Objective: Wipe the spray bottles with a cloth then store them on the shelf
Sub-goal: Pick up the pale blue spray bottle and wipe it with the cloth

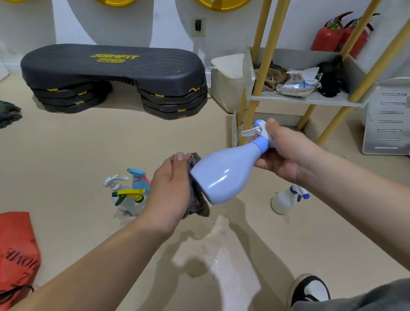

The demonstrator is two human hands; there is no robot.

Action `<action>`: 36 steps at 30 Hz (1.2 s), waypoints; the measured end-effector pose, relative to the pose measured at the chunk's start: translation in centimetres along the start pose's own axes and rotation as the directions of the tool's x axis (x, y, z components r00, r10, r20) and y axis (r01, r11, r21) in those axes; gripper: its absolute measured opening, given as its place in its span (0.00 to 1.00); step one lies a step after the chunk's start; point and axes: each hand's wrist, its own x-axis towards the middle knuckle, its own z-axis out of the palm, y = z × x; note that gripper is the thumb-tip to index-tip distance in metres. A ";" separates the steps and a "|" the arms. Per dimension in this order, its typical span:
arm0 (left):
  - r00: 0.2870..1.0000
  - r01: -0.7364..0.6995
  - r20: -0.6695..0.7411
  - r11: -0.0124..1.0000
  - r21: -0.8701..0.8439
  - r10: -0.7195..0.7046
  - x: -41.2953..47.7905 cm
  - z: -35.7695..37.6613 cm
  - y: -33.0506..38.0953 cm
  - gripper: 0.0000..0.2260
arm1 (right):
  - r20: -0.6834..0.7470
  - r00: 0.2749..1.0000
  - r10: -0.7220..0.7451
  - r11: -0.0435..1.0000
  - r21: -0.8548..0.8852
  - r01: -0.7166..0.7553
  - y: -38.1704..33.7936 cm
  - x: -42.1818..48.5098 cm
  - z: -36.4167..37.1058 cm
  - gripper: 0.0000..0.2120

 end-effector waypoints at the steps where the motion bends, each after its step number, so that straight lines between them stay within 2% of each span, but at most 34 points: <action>1: 1.000 -0.021 0.003 1.000 0.021 0.021 0.0 -0.1 0.1 0.18 | 0.002 1.000 -0.005 1.000 -0.004 0.005 0.0 -0.1 0.0 0.13; 3: 0.980 -0.193 0.058 0.979 0.071 0.189 -0.9 0.0 0.1 0.17 | 0.014 1.000 -0.017 1.000 -0.018 0.017 0.1 -0.1 0.2 0.13; 4: 0.933 -0.354 0.118 0.922 0.155 0.339 -1.4 0.1 0.0 0.16 | 0.021 0.999 -0.024 0.999 -0.036 0.025 0.2 -0.1 0.3 0.13; 5: 0.856 -0.516 0.201 0.815 0.264 0.477 -1.8 0.2 0.0 0.15 | 0.023 0.999 -0.031 0.998 -0.061 0.033 0.3 -0.1 0.4 0.13; 6: 0.771 -0.636 0.319 0.674 0.375 0.551 -2.0 0.1 -0.2 0.15 | 0.023 0.999 -0.039 0.995 -0.091 0.041 0.5 -0.2 0.5 0.14; 7: 0.709 -0.706 0.426 0.566 0.426 0.562 -1.4 -0.1 -0.8 0.17 | 0.023 0.999 -0.046 0.992 -0.116 0.049 0.5 -0.3 0.6 0.14; 8: 0.683 -0.730 0.490 0.535 0.425 0.541 -0.5 -0.5 -1.5 0.18 | 0.023 0.998 -0.054 0.989 -0.136 0.057 0.6 -0.4 0.7 0.14; 9: 0.729 -0.676 0.483 0.618 0.402 0.485 0.1 -1.1 -1.7 0.18 | 0.019 0.998 -0.061 0.986 -0.153 0.063 0.6 -0.5 0.7 0.14; 11: 0.854 -0.477 0.391 0.817 0.324 0.344 0.9 -2.0 -2.2 0.15 | 0.014 0.998 -0.069 0.980 -0.185 0.071 0.8 -0.8 0.8 0.14; 13: 0.920 -0.304 0.327 0.917 0.257 0.214 0.4 -1.5 -2.1 0.17 | 0.022 0.997 -0.071 0.971 -0.226 0.074 0.9 -1.1 0.8 0.14; 16: 0.947 -0.214 0.289 0.944 0.252 0.137 -1.3 -0.4 -1.2 0.19 | 0.047 0.998 -0.050 0.958 -0.280 0.061 1.6 -1.3 1.0 0.16; 18: 0.929 -0.333 0.294 0.859 0.389 0.226 -2.2 0.3 -0.8 0.18 | 0.076 0.996 -0.042 0.951 -0.302 0.063 2.0 -1.4 1.3 0.17; 19: 0.882 -0.456 0.333 0.785 0.419 0.334 -3.0 0.5 -0.3 0.17 | 0.096 0.995 -0.035 0.945 -0.319 0.065 2.3 -1.4 1.5 0.18; 21: 0.707 -0.699 0.469 0.621 0.354 0.529 -4.5 1.0 0.1 0.16 | 0.109 0.993 -0.035 0.927 -0.368 0.074 2.9 -1.5 1.8 0.19; 23: 0.536 -0.837 0.633 0.453 0.309 0.558 -4.5 0.8 -1.3 0.21 | 0.069 0.996 -0.060 0.898 -0.431 0.084 3.2 -1.6 2.1 0.25; 24: 0.503 -0.852 0.691 0.430 0.298 0.519 -3.9 0.5 -1.8 0.25 | 0.042 0.996 -0.073 0.888 -0.453 0.084 3.2 -1.6 2.1 0.29; 26: 0.551 -0.806 0.697 0.510 0.301 0.459 -2.6 -0.2 -2.4 0.26 | 0.024 0.997 -0.080 0.879 -0.470 0.082 2.8 -1.8 2.2 0.29; 27: 0.573 -0.791 0.655 0.541 0.285 0.492 -2.1 -0.4 -2.3 0.23 | 0.037 0.996 -0.077 0.885 -0.458 0.085 2.6 -2.0 2.3 0.26; 29: 0.581 -0.807 0.535 0.522 0.278 0.613 -1.5 -0.3 -2.0 0.19 | 0.101 0.993 -0.068 0.912 -0.396 0.103 2.2 -2.4 2.4 0.21; 31: 0.621 -0.784 0.459 0.497 0.371 0.636 -1.3 -0.3 -2.0 0.24 | 0.166 0.984 -0.063 0.923 -0.366 0.121 2.0 -3.0 2.7 0.20; 34: 0.761 -0.646 0.520 0.530 0.549 0.389 -2.3 -0.2 -1.7 0.34 | 0.176 0.981 -0.083 0.916 -0.373 0.144 2.3 -4.0 3.2 0.23; 35: 0.776 -0.623 0.541 0.524 0.580 0.323 -2.8 0.1 -1.8 0.34 | 0.176 0.980 -0.088 0.913 -0.378 0.150 2.3 -4.1 3.2 0.24; 36: 0.780 -0.617 0.539 0.527 0.584 0.317 -3.0 0.4 -2.0 0.33 | 0.181 0.978 -0.099 0.909 -0.383 0.163 2.4 -4.3 3.2 0.25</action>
